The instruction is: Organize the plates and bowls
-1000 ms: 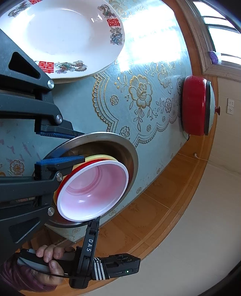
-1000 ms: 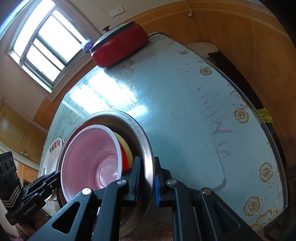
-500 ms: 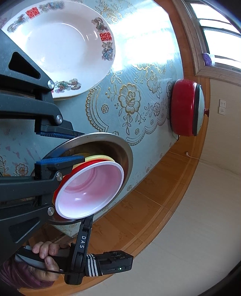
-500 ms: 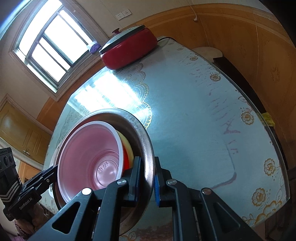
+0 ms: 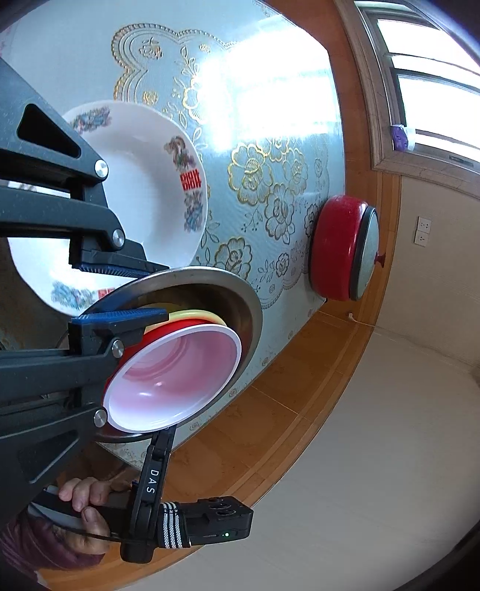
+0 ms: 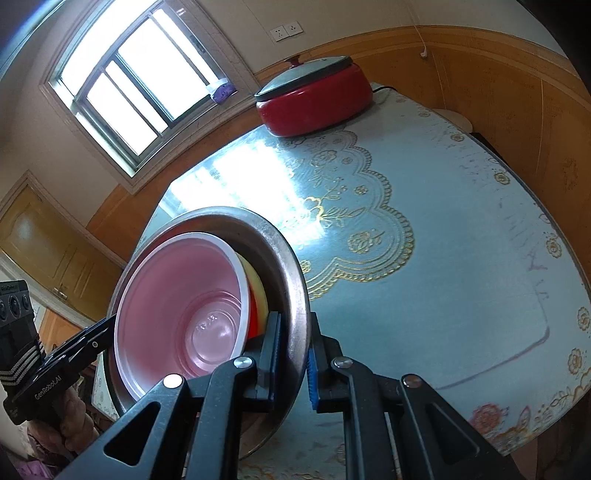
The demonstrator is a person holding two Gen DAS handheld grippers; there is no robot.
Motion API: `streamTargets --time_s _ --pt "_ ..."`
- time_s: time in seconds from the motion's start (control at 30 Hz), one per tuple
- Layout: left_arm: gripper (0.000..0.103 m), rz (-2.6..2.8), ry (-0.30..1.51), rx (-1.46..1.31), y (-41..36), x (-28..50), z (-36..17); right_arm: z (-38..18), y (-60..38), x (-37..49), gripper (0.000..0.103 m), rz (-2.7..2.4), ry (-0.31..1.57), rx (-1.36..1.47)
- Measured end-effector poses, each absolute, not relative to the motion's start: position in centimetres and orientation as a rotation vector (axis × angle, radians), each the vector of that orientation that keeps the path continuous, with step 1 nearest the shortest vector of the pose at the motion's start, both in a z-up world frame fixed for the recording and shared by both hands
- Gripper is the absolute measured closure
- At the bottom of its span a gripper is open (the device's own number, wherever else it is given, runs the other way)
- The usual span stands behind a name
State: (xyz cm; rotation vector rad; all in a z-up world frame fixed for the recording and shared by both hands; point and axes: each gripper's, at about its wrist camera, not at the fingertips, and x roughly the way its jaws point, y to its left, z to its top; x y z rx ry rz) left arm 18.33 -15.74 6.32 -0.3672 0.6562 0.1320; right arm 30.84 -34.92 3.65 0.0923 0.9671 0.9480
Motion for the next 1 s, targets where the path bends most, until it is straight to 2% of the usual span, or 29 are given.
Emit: streamTargets --time_s 0.27,0.57,1.0 --pt "0.09 0.146 0.654 -0.355 -9.6 13.7 6.3 4.2 -29.3 25.7 0.091 0.97 0.953 0.099" --pt "0.092 0.195 0.65 -0.404 -6.1 10.1 4.9 3.2 -25.4 23.3 0.091 1.013 0.996 0.051" --pt "0.09 0.217 0.733 -0.464 -4.8 12.7 1.9 2.0 -24.6 25.1 0.091 1.024 1.001 0.046"
